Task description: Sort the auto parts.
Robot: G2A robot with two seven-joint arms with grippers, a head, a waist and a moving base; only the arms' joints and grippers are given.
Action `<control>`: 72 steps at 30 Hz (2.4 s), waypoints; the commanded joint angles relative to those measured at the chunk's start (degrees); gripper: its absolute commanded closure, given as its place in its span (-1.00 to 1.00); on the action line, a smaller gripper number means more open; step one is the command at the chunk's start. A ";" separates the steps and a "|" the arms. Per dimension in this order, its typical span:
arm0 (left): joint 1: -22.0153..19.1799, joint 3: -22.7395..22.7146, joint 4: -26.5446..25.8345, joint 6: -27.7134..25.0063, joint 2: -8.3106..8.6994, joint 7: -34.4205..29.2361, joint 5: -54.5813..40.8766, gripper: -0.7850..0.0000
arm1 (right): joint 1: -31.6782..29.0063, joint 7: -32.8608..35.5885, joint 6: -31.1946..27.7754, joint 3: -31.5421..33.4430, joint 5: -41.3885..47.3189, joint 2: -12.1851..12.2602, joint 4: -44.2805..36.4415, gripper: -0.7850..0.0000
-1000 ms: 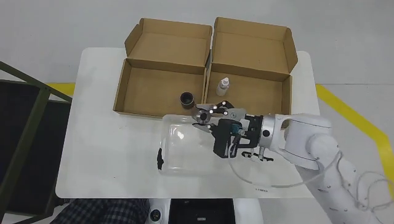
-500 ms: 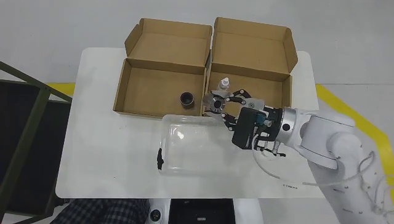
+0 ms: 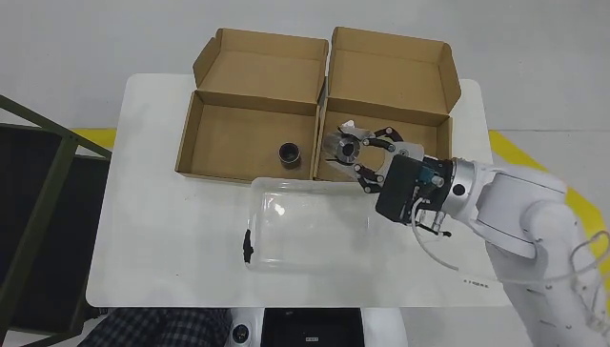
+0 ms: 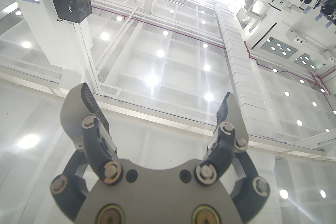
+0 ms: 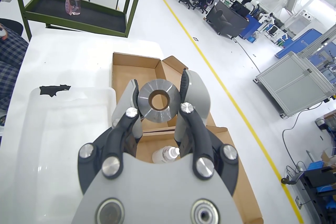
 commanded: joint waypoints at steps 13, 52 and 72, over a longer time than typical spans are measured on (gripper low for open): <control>0.00 0.00 0.00 0.00 0.00 0.00 0.00 -1.00 | 2.17 -0.58 -0.04 -5.61 -1.03 -0.25 4.13 1.00; 0.00 0.00 0.00 0.00 0.00 0.00 0.00 -1.00 | 26.86 6.25 13.67 -37.02 1.38 -10.29 33.51 1.00; 0.00 0.00 0.00 0.00 0.00 0.00 0.00 -1.00 | 34.82 9.10 15.25 -46.01 5.21 -17.78 48.99 1.00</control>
